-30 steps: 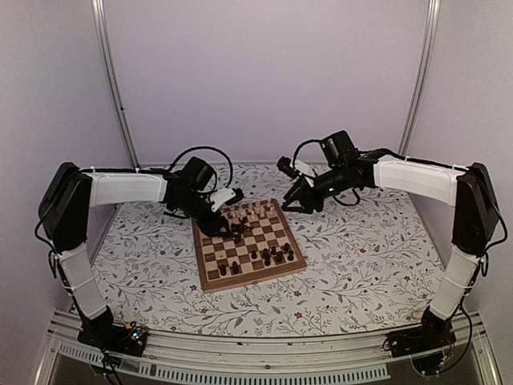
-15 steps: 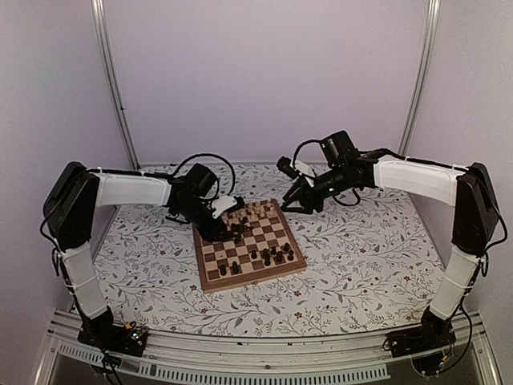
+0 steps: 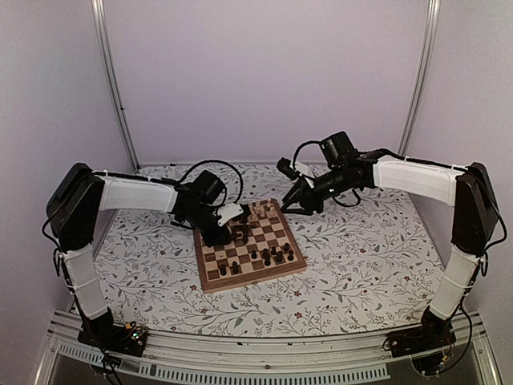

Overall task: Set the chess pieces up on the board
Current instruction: Pick up the chess piece from the chessboard, then place the chess piece on the chessboard.

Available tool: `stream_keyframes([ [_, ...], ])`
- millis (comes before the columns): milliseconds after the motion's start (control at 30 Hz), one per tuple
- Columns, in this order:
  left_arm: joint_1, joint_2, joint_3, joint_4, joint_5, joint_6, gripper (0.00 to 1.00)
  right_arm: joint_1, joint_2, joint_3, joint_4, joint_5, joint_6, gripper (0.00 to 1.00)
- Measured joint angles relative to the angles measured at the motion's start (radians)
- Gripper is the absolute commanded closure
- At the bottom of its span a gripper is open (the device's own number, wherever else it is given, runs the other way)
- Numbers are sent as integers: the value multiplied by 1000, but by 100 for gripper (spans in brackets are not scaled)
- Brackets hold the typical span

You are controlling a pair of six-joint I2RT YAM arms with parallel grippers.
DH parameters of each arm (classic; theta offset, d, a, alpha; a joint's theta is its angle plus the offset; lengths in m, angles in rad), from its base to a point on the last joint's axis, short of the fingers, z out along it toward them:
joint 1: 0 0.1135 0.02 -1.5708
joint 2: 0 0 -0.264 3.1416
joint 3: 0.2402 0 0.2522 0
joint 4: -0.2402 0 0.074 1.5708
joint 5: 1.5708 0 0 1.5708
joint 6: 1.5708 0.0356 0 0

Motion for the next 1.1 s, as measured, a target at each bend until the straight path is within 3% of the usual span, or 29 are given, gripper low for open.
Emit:
stream_keyframes([
  [467,-35,-207,-67,33,-27,-35,93,0,63,40,-8,-38,70,59],
  [867,27,-314,-98,137,151,-112,93,1,290,338,-3,-286,340,60],
  [1100,31,-314,-99,153,221,-137,93,17,378,381,-7,-373,424,61],
])
